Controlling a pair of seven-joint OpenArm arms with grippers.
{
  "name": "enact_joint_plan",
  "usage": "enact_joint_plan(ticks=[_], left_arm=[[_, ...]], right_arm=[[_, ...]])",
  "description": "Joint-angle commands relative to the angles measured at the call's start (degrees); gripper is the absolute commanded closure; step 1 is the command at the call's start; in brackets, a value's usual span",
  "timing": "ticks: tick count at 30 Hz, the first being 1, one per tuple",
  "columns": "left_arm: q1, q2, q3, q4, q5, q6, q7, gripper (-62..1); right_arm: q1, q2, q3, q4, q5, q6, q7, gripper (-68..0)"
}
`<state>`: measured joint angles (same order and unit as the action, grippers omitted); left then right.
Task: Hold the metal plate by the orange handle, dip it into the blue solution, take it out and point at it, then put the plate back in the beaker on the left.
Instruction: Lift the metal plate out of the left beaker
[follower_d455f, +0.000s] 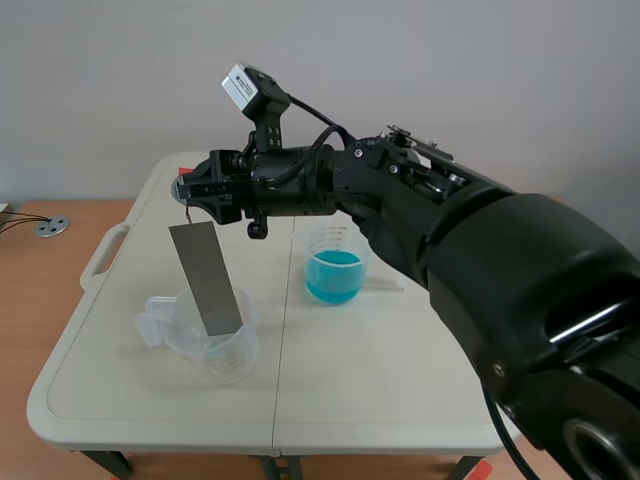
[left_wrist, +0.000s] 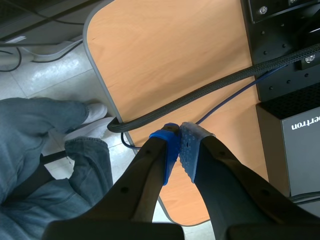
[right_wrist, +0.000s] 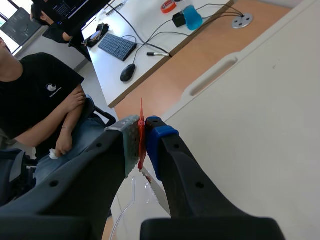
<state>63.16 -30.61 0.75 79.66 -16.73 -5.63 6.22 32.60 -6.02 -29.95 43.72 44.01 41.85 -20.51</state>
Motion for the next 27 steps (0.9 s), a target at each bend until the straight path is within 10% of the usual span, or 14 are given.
enact_joint_plan(ticks=[1,27], left_arm=[[0.48,0.11,-0.11,0.92,-0.15,-0.13,-0.17,-1.5],[0.48,0.11,-0.11,0.92,-0.15,-0.17,-0.37,-1.5]], right_arm=[[1.11,-0.20,0.31,2.89,0.70,0.87,0.48,-1.3],[-11.91,-0.17,0.31,26.77,-14.67,0.87,-1.20,-1.3]])
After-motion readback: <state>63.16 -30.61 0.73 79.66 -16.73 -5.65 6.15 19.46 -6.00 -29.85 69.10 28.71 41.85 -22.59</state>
